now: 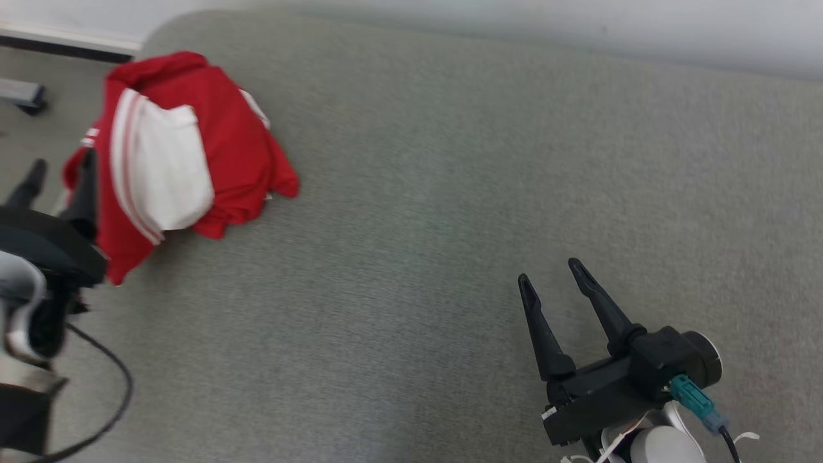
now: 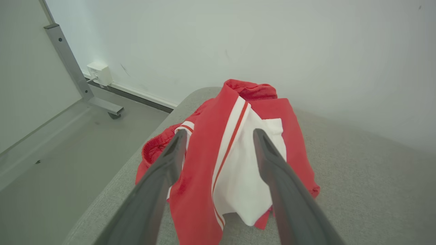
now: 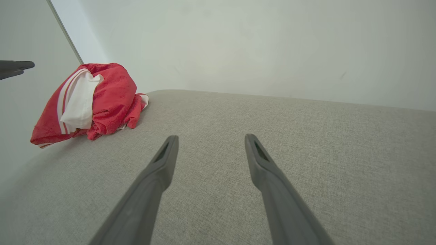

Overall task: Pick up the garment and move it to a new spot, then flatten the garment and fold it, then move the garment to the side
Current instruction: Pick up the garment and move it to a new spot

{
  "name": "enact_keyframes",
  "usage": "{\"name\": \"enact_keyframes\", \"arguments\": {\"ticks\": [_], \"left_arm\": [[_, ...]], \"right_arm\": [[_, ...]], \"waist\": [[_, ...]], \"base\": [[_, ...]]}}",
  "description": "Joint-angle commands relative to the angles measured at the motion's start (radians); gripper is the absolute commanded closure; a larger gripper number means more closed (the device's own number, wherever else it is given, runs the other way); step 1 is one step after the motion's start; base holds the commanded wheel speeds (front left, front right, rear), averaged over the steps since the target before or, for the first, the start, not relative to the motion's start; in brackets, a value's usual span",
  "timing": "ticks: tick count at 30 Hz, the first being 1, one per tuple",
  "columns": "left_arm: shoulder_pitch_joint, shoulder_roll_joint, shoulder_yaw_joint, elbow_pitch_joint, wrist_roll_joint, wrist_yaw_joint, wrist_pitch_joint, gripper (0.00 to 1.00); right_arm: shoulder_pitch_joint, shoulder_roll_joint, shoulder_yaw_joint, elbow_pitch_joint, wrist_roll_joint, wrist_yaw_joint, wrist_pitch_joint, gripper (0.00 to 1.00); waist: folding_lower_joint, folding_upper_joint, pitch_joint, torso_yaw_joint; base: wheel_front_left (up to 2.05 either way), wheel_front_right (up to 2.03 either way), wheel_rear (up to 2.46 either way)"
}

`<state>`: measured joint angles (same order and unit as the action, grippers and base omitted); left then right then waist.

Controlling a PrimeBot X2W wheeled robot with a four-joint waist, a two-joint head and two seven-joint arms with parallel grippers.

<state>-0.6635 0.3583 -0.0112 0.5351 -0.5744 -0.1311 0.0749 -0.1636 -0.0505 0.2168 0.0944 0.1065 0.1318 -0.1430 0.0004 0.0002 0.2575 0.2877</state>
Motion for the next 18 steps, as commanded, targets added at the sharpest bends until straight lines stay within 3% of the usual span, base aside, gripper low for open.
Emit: {"name": "enact_keyframes", "arguments": {"ticks": [1,4,9,11,14,18], "left_arm": [[-0.030,0.054,-0.011,-0.007,-0.046,0.001,0.059,0.00],[-0.053,0.136,-0.004,0.012,-0.089,0.001,0.161,0.00],[-0.060,0.239,0.033,0.039,-0.094,0.044,0.255,0.00],[-0.051,0.250,0.043,0.044,-0.108,0.061,0.287,0.00],[-0.060,0.288,0.056,0.083,-0.134,0.048,0.328,0.00],[-0.074,0.276,0.059,0.105,-0.157,0.044,0.357,0.00]], "right_arm": [[-0.024,-0.002,0.007,-0.009,0.000,-0.002,-0.007,0.00],[-0.040,-0.001,0.023,-0.013,0.004,-0.002,-0.015,0.00],[-0.065,0.000,0.036,-0.001,0.028,-0.002,-0.038,0.00],[-0.069,0.000,0.035,0.006,0.037,-0.002,-0.046,0.00],[-0.079,0.001,0.029,0.014,0.046,-0.002,-0.055,0.00],[-0.082,0.000,0.019,0.027,0.051,-0.002,-0.061,0.00]], "waist": [[-0.0004,-0.0002,0.183,-0.165],[-0.0004,-0.0002,0.224,-0.194],[-0.0004,-0.0002,0.265,-0.243],[-0.0004,-0.0002,0.271,-0.255],[-0.0004,-0.0002,0.278,-0.266],[-0.0004,-0.0002,0.275,-0.265]], "base": [[0.00,0.00,0.00],[0.00,0.00,0.00],[0.00,0.00,0.00],[0.00,0.00,0.00],[0.00,0.00,0.00],[0.00,0.00,0.00]]}}
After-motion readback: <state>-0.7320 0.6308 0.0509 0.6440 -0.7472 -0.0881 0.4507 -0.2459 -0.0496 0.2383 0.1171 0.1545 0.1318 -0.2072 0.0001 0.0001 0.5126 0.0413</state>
